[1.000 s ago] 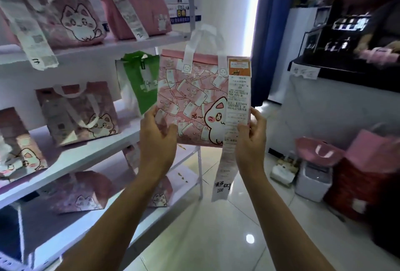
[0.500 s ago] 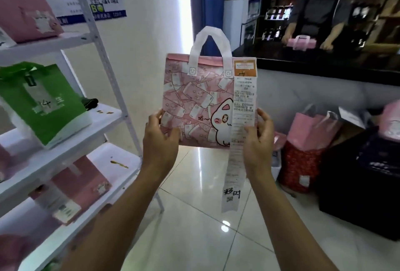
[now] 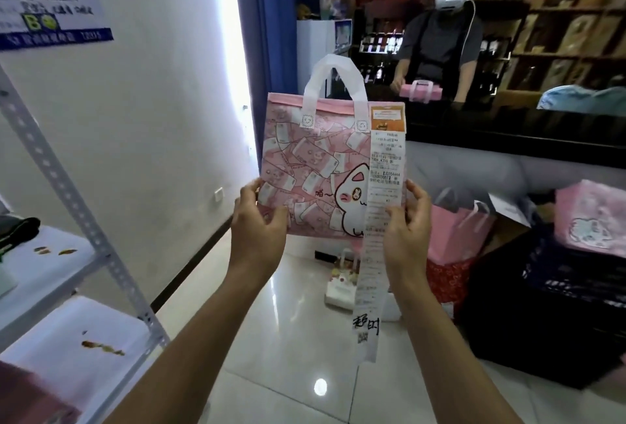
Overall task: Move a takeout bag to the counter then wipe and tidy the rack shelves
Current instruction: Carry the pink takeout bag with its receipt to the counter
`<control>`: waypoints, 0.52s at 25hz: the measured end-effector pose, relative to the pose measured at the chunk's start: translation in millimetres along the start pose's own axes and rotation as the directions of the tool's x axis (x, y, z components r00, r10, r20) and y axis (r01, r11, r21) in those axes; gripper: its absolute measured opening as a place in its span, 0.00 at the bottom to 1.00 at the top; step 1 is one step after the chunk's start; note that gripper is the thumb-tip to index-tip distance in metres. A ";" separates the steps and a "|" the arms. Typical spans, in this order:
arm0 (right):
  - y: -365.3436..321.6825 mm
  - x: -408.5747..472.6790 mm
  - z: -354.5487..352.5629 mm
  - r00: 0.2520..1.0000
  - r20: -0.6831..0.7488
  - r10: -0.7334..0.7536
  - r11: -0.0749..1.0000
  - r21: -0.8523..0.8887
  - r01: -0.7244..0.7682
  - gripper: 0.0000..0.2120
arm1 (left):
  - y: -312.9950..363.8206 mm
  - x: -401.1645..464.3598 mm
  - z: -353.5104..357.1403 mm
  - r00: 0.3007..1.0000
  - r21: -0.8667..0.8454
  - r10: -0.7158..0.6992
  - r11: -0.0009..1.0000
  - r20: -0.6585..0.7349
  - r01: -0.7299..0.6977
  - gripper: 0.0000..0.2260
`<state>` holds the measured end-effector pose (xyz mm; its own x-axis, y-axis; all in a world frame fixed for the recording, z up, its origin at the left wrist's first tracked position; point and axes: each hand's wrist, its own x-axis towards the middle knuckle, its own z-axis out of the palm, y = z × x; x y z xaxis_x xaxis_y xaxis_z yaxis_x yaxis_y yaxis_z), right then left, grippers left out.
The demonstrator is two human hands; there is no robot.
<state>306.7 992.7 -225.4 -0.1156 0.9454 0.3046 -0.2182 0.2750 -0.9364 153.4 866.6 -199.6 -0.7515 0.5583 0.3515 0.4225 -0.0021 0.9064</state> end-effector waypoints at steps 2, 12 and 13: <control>12.5 30.3 17.6 0.999 -0.041 -0.017 0.999 -0.033 0.016 0.16 | -8.2 36.0 13.0 0.999 0.028 0.031 0.999 0.045 -0.032 0.22; 77.9 178.4 57.0 0.994 -0.113 0.000 0.998 -0.069 -0.008 0.15 | -60.8 180.0 102.1 0.980 -0.003 0.023 1.000 0.197 -0.023 0.24; 85.1 194.0 61.6 0.994 -0.109 0.003 0.998 -0.064 -0.010 0.15 | -65.7 194.3 111.9 0.980 0.004 0.019 1.000 0.196 -0.020 0.24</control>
<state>206.0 1188.7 -235.3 -0.0098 0.9598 0.2805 -0.1544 0.2757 -0.9488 36.3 1068.1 -217.1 -0.6292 0.7101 0.3162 0.4395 -0.0105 0.8982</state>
